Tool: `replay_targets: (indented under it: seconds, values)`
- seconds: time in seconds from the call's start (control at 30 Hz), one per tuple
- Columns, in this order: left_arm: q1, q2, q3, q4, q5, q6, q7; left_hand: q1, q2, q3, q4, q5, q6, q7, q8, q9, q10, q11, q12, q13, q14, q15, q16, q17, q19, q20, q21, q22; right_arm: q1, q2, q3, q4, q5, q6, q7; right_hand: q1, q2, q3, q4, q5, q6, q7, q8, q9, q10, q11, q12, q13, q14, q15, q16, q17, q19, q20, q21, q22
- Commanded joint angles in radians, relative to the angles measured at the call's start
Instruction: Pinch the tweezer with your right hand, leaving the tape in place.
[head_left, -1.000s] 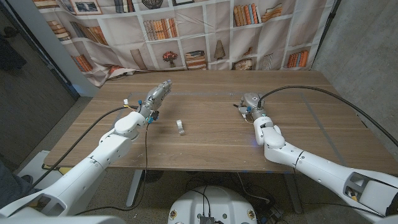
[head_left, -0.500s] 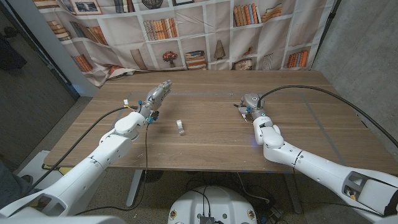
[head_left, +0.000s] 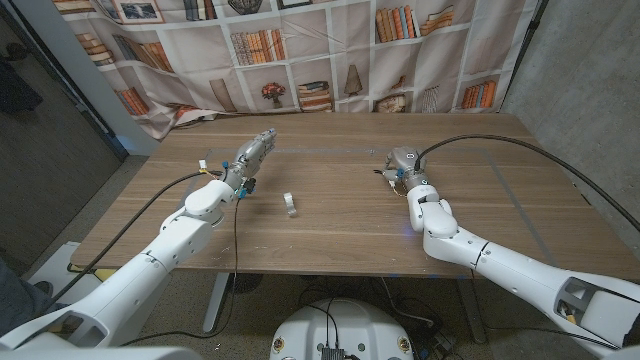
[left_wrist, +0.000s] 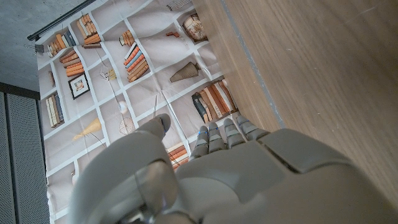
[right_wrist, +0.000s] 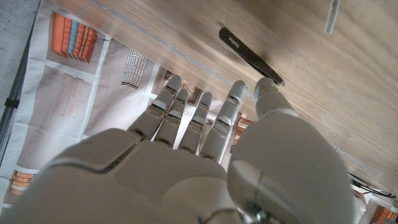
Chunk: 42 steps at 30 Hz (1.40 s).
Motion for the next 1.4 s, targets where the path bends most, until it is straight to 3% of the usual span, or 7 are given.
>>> replay_targets:
  seconds: [0.03,0.6,0.8,0.93,1.07,1.13,1.4]
  values:
    - [-0.003,-0.002,0.001,0.003,-0.003,0.001,-0.002,-0.008,0.002,0.010,0.001,-0.007,0.013,-0.001,0.001,0.004,0.006,0.000,0.003,0.006,0.006,0.003,0.001,0.000,0.000,0.006,0.002,0.003,-0.053,-0.024,0.072,-0.097,0.048,0.006,-0.036,-0.019,-0.001,-0.009,0.004,0.003,-0.044,0.002,-0.019,0.007,-0.012,0.004,-0.003,0.004,-0.005,0.006,-0.001,0.005,-0.008,-0.002,-0.006,0.005]
    - [0.003,0.006,-0.006,-0.004,-0.025,-0.007,-0.031,-0.011,0.003,0.016,-0.001,-0.008,0.019,0.000,0.002,0.004,0.019,0.003,0.007,0.006,0.011,0.003,0.002,0.000,0.000,0.001,0.002,0.003,-0.214,-0.005,0.362,-0.182,0.468,0.359,-0.323,-0.098,0.029,-0.031,0.037,0.000,-0.165,0.012,-0.093,0.005,0.035,0.067,0.016,0.002,0.050,-0.006,0.014,0.003,0.057,-0.019,0.016,0.008]
    - [0.009,0.002,-0.010,-0.011,-0.032,-0.021,-0.033,-0.014,0.001,0.017,0.000,-0.010,0.022,-0.001,0.003,0.004,0.021,-0.001,0.008,0.006,0.013,0.002,0.002,0.000,-0.003,-0.002,0.000,0.003,-0.246,-0.004,0.442,-0.177,0.648,0.498,-0.301,-0.111,0.037,-0.033,0.042,0.000,-0.174,0.040,-0.101,0.004,0.038,0.085,0.016,0.002,0.042,-0.001,0.008,0.004,0.057,-0.025,0.016,0.009]
    - [0.010,-0.001,-0.010,-0.014,-0.031,-0.029,-0.031,-0.024,-0.012,0.009,0.003,-0.017,0.022,-0.001,0.002,0.004,0.019,-0.003,0.007,0.006,0.013,0.002,0.002,0.001,-0.006,-0.002,-0.001,0.003,-0.261,-0.003,0.481,-0.166,0.749,0.565,-0.274,-0.172,0.055,-0.056,0.075,0.000,-0.189,0.066,-0.113,0.004,0.039,0.106,0.013,0.001,0.022,0.017,0.003,0.009,0.040,-0.019,0.010,0.010]
    - [0.015,-0.004,-0.010,-0.023,-0.027,-0.027,-0.015,-0.078,-0.061,-0.036,0.026,-0.053,0.022,-0.001,0.000,0.006,0.020,-0.001,0.006,0.007,0.013,0.001,0.002,0.003,-0.007,-0.003,-0.003,0.004,-0.259,-0.014,0.501,-0.141,0.820,0.618,-0.234,-0.220,0.083,-0.064,0.098,0.014,-0.245,0.097,-0.135,0.004,0.004,0.135,-0.002,0.002,-0.010,0.037,-0.003,0.009,0.009,-0.011,-0.003,0.009]
    - [0.019,-0.005,-0.009,-0.028,-0.020,-0.028,-0.004,-0.143,-0.127,-0.095,0.045,-0.106,0.019,-0.001,-0.002,0.007,0.020,0.002,0.005,0.008,0.011,0.001,0.002,0.004,-0.007,0.001,-0.005,0.004,-0.257,-0.010,0.510,-0.117,0.856,0.661,-0.222,-0.235,0.089,-0.067,0.102,0.017,-0.268,0.105,-0.139,0.004,-0.015,0.143,-0.007,0.002,-0.025,0.049,-0.006,0.008,-0.008,-0.002,-0.010,0.009]
    - [0.019,-0.011,-0.007,-0.033,-0.015,-0.019,0.016,-0.173,-0.153,-0.121,0.049,-0.123,0.018,0.001,-0.002,0.007,0.021,-0.001,0.005,0.008,0.012,0.003,0.002,0.005,-0.005,-0.002,-0.006,0.004,-0.250,-0.005,0.537,-0.058,0.985,0.750,-0.150,-0.285,0.096,-0.086,0.124,0.019,-0.296,0.127,-0.139,0.004,-0.042,0.169,-0.012,0.004,-0.058,0.074,-0.007,0.010,-0.029,0.006,-0.019,0.009]
